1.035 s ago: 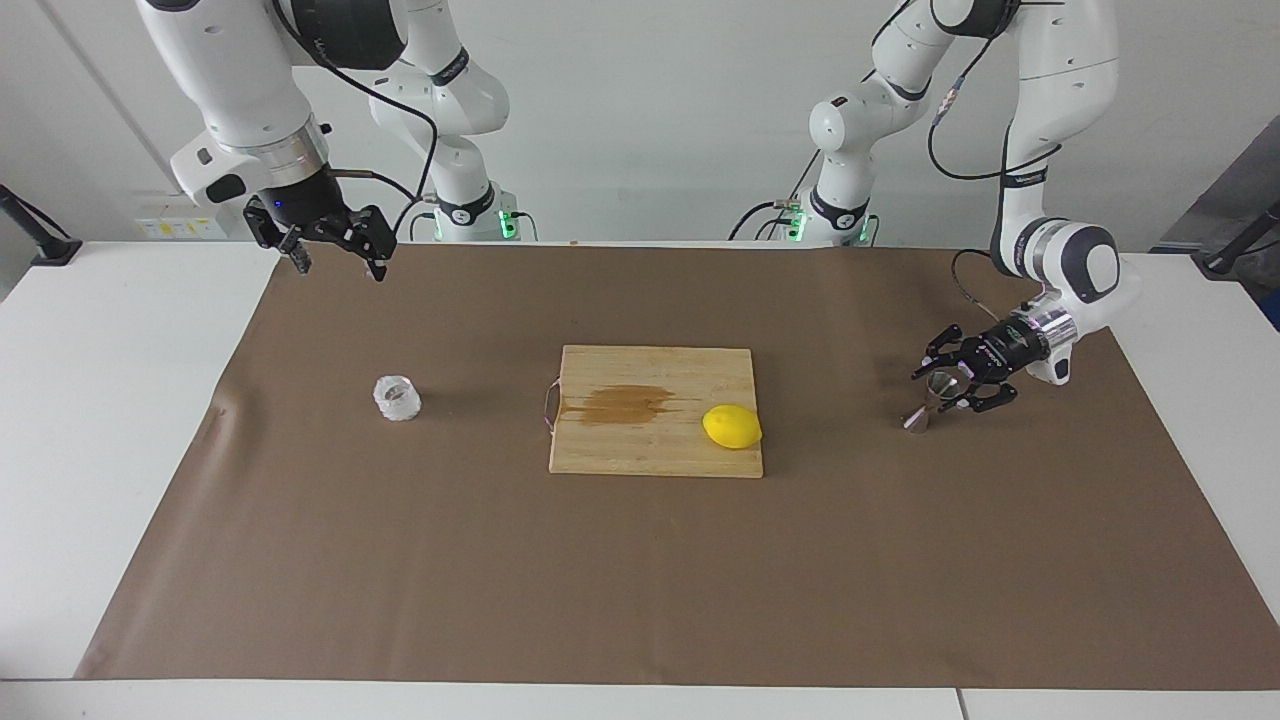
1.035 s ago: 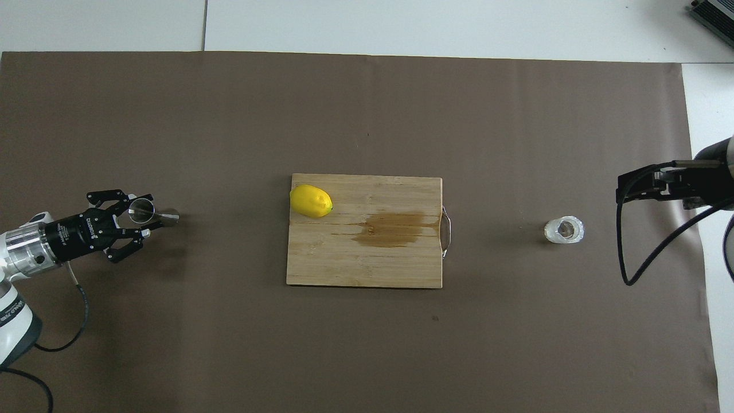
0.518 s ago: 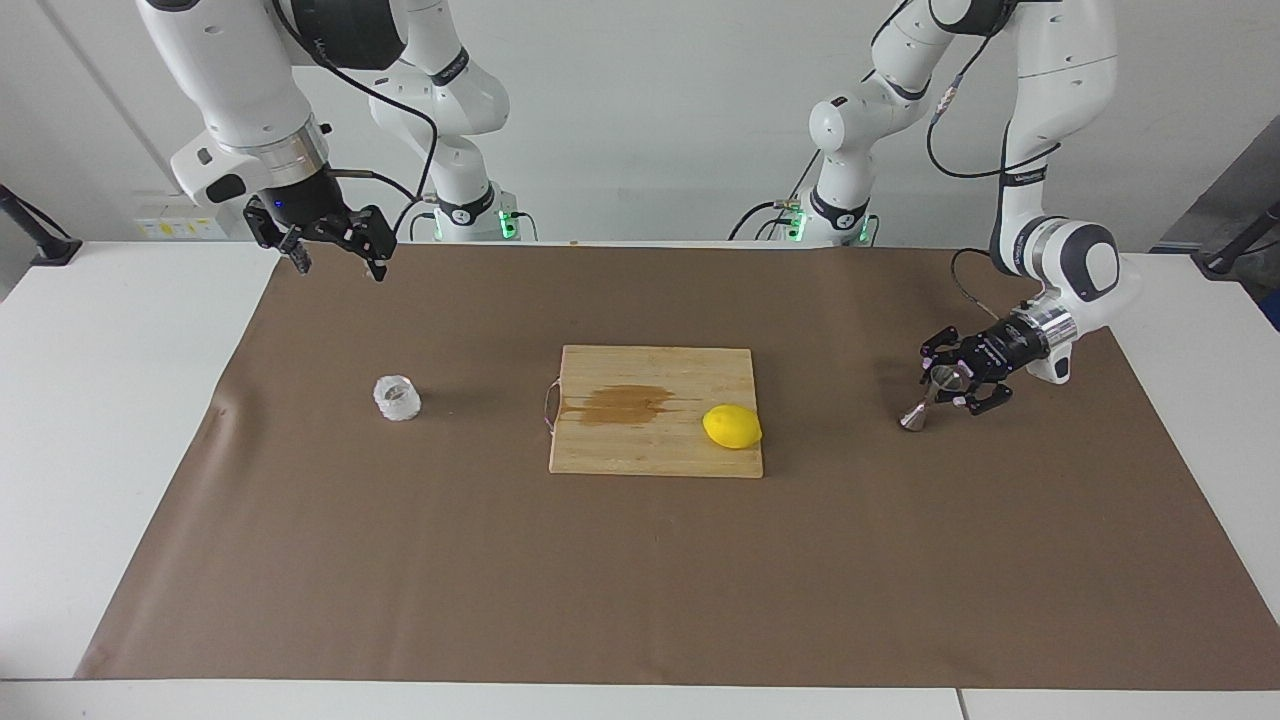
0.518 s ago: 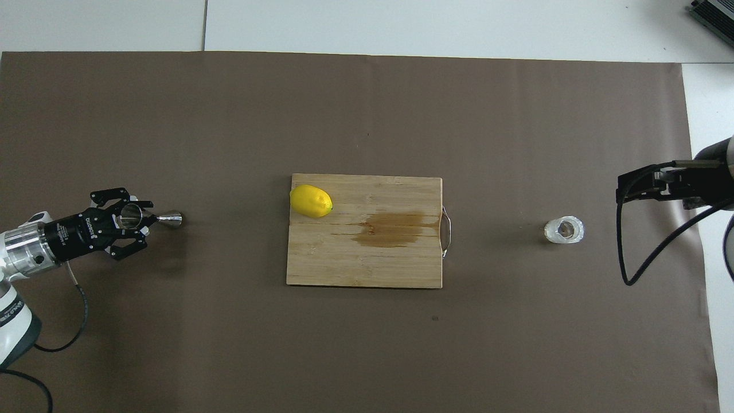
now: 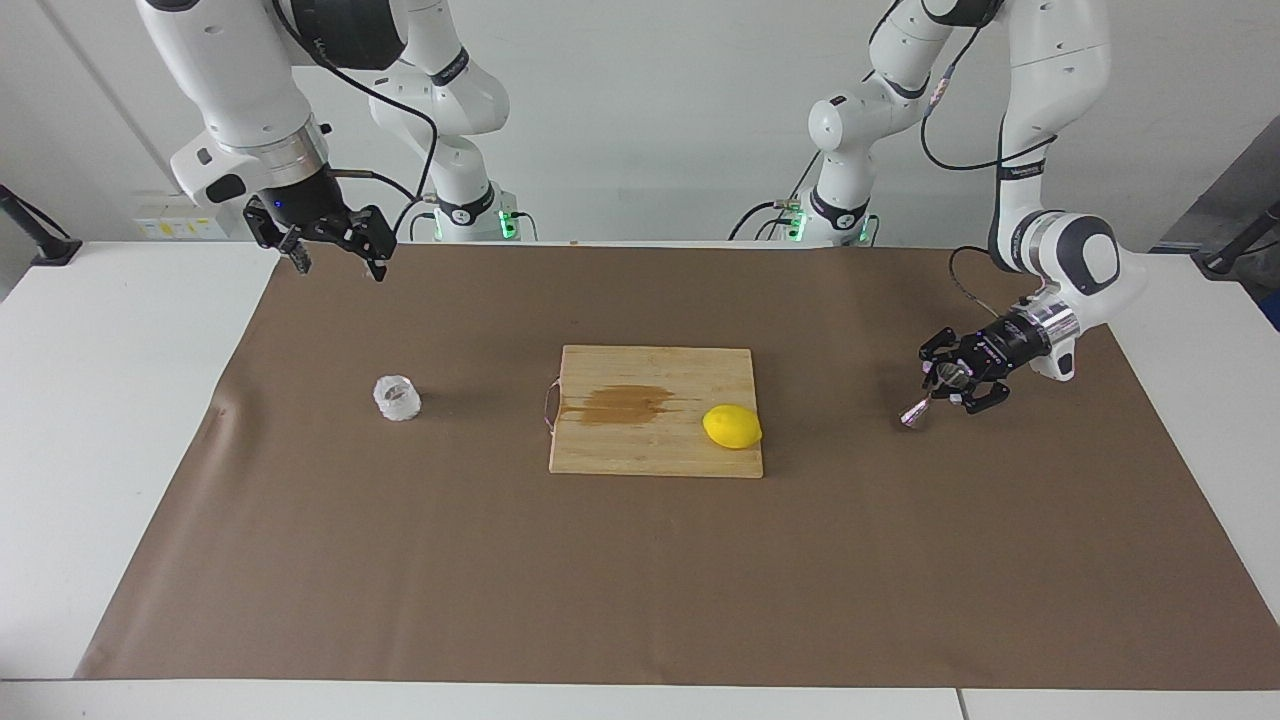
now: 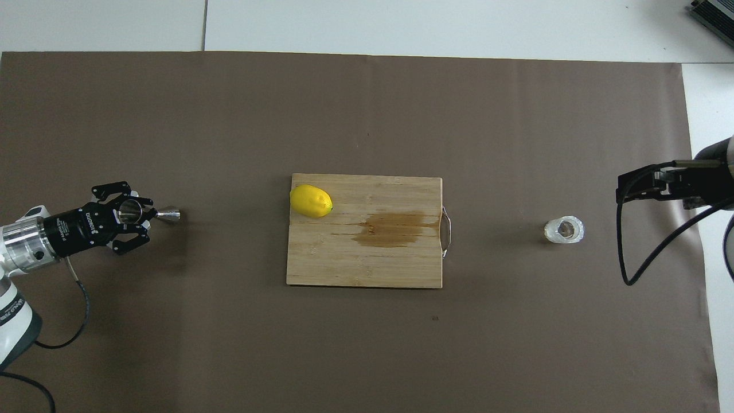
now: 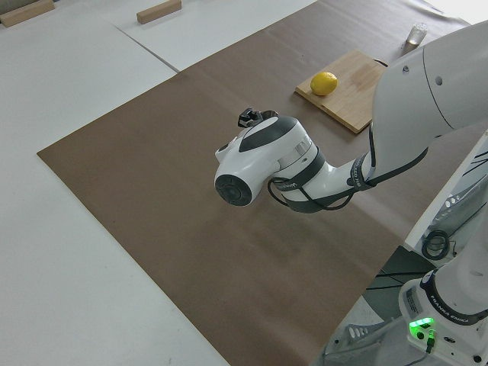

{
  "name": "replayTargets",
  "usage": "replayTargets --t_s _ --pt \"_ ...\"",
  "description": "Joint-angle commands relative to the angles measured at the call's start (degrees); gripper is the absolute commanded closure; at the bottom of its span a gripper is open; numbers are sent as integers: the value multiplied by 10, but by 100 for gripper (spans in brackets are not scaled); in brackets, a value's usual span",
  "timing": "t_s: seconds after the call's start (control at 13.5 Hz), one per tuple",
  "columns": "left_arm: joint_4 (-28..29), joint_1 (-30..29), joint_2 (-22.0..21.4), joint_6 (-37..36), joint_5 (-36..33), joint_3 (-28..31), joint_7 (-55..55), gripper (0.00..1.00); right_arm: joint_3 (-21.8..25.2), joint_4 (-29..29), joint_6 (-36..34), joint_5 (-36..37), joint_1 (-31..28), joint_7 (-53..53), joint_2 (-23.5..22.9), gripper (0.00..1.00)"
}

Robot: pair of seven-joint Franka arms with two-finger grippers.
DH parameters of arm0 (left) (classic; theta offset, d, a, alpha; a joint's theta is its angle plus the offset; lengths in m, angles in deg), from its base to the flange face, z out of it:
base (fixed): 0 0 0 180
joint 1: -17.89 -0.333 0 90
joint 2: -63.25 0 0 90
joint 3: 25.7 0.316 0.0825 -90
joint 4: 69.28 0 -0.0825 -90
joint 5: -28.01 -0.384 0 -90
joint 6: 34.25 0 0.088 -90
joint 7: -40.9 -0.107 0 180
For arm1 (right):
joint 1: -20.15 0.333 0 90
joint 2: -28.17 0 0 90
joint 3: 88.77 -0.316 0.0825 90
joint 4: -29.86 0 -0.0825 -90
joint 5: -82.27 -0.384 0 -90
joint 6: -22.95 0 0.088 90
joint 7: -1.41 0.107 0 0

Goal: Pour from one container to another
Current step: 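Carry the jigger with the left gripper over the cutting board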

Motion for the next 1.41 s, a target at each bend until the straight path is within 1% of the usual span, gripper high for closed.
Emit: replayTargets --t_s 0.0,0.07,0.15,0.22,0.3,0.37,0.44,0.52,0.67,0.74,0.81,0.96,1.04,1.26,1.33 --pt "-6 14 -30 14 9 2 56 82 1 10 -2 -4 -2 -11 11 0" --pt "-14 29 -34 14 8 2 82 83 1 10 -2 -4 -2 -11 11 0" --pt "-21 43 -47 19 8 1 108 84 1 11 -2 -4 -2 -11 11 0" --pt "-21 67 -62 48 8 1 131 89 1 10 -2 -4 -2 -11 12 0" --pt "-21 100 -81 97 8 1 166 92 2 10 -2 -4 -2 -11 11 0" --pt "-21 142 -100 163 7 1 211 95 1 11 -2 -4 -2 -11 11 0" --pt "-24 190 -115 226 7 1 252 96 3 11 -5 -4 -2 -14 12 0" --pt "-25 229 -121 270 7 1 291 96 8 11 -5 -4 -7 -12 11 0" --pt "-28 272 -125 317 10 -6 346 99 8 11 -5 -4 -18 -12 11 0" --pt "-34 294 -124 354 19 -17 386 100 8 11 -5 -4 -18 -12 11 0" --pt "-35 320 -122 400 48 -26 414 100 8 11 -5 -4 -17 -12 11 0" --pt "-37 388 -120 496 156 -34 416 100 8 11 -5 -4 -16 -12 11 0" --pt "-45 420 -114 532 204 -34 415 100 8 11 -5 -4 -17 -12 11 0" --pt "-58 493 -98 607 286 -37 412 100 8 11 -5 -4 -15 -12 11 0" --pt "-70 520 -81 643 304 -40 412 100 7 11 -5 -4 -14 -12 12 0"
